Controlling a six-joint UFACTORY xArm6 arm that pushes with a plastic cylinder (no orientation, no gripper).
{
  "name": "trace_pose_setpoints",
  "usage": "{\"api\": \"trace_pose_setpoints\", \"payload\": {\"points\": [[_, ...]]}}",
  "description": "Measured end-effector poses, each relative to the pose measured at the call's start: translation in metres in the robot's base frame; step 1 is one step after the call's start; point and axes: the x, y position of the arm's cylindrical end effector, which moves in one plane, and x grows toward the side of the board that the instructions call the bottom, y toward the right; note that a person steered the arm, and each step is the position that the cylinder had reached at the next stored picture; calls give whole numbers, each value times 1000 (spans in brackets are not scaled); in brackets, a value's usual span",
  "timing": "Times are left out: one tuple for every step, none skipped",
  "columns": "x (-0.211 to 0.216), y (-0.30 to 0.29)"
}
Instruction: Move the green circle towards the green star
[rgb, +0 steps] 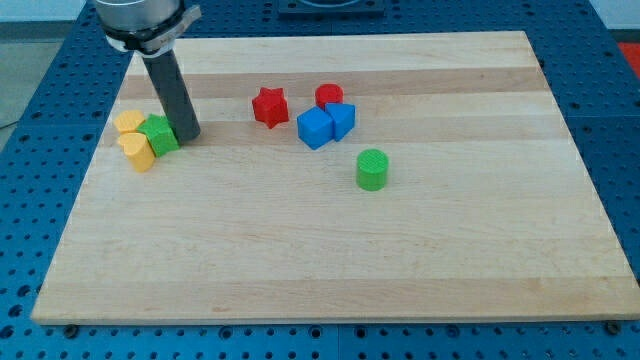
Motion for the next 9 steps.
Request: {"api": "trace_pose_setpoints", "payload": {"points": [[0, 31], [28, 72], [46, 114], [45, 163], [37, 215], [31, 279], [49, 310], [74, 279], [74, 207]]}}
